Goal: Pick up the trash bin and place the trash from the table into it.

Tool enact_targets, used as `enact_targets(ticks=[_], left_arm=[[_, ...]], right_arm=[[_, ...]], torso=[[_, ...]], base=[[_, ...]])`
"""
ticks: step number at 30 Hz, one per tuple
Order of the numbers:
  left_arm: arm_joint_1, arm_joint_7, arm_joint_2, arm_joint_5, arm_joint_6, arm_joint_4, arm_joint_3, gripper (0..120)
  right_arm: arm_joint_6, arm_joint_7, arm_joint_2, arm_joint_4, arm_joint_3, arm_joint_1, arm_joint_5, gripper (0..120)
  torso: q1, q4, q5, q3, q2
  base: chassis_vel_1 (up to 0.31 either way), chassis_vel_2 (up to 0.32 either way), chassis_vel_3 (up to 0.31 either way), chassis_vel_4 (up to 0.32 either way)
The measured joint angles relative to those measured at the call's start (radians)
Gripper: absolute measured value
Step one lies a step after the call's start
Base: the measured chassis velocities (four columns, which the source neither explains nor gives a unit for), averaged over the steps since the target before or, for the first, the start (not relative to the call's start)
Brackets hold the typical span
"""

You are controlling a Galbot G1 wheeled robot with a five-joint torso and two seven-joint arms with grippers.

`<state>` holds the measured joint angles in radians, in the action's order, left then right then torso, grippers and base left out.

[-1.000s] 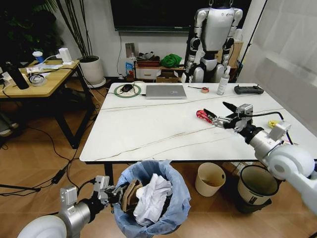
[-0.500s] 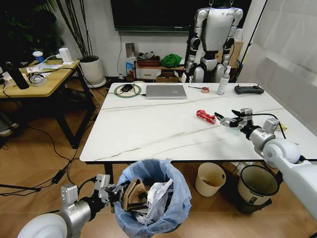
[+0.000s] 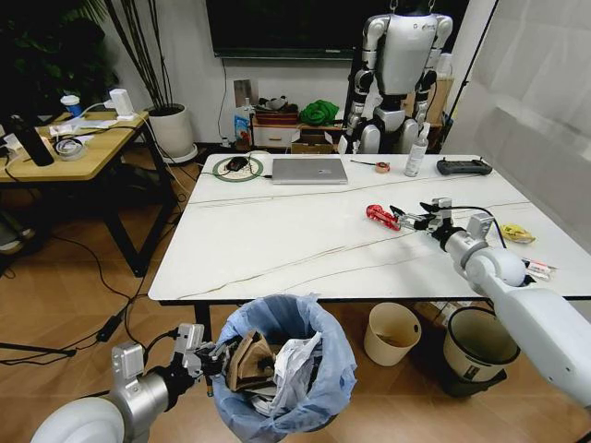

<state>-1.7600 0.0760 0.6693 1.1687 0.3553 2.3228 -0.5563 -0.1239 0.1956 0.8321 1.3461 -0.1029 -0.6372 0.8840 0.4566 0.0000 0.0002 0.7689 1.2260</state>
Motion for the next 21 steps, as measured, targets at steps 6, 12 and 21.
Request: enact_targets(ticks=[6,12,21], left_arm=[[0.000,-0.002,-0.001,0.000,0.000,-0.001,-0.003,0],[0.003,-0.003,-0.002,0.000,-0.002,-0.007,-0.003,0],[0.005,-0.006,-0.001,-0.001,-0.003,-0.013,0.001,0]], right_arm=[[0.013,0.028,0.038,-0.093,0.023,0.035,-0.031,100],[0.028,0.048,0.063,-0.159,0.035,0.054,-0.052,100],[0.043,0.058,0.089,-0.243,0.040,0.078,-0.086,100]], torso=[[0.000,0.0000,-0.0002,0.000,0.000],[0.000,0.0000,-0.0001,0.000,0.000],[0.000,0.0000,-0.0002,0.000,0.000]], base=[[0.000,0.000,0.000,0.000],[0.000,0.000,0.000,0.000],[0.000,0.000,0.000,0.000]])
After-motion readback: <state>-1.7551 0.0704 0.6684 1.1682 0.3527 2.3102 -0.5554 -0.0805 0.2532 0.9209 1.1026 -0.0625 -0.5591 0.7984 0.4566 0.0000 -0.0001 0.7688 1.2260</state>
